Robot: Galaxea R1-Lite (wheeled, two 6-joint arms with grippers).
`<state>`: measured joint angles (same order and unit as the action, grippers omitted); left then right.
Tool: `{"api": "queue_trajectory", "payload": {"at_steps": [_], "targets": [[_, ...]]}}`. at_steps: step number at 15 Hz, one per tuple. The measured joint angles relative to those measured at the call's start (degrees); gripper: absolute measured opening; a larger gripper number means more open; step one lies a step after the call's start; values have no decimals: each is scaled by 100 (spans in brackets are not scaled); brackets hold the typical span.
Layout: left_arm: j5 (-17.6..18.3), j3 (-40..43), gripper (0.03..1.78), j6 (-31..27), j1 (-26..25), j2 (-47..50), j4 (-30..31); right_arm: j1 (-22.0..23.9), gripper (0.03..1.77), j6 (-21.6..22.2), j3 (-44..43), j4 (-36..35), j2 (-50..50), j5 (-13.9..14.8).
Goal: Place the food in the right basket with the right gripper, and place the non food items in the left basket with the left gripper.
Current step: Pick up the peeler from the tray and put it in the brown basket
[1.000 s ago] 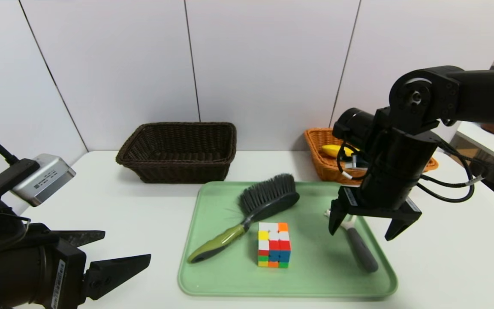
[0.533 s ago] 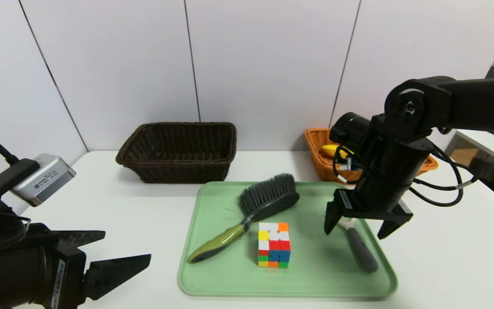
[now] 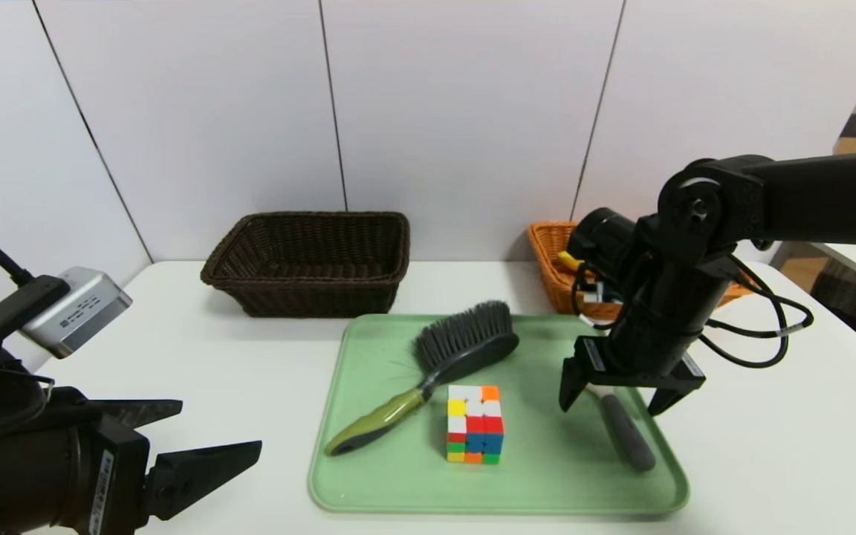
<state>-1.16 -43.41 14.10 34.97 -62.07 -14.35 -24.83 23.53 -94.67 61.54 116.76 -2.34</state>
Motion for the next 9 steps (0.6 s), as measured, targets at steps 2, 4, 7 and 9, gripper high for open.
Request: {"api": "queue_trajectory", "payload": {"at_steps": [2, 4, 7, 9], "targets": [[0, 4, 169, 4, 0, -10, 2, -2, 170, -32, 22, -10, 11, 0], [-2, 9, 169, 4, 0, -18, 0, -2, 170, -55, 27, -11, 20, 0], [-13, 17, 169, 6, 0, -24, 0, -9, 170, -63, 32, -101, 38, -2], [-11, 37, 169, 9, 0, -24, 2, -16, 170, -71, 33, -162, 57, -7]]}}
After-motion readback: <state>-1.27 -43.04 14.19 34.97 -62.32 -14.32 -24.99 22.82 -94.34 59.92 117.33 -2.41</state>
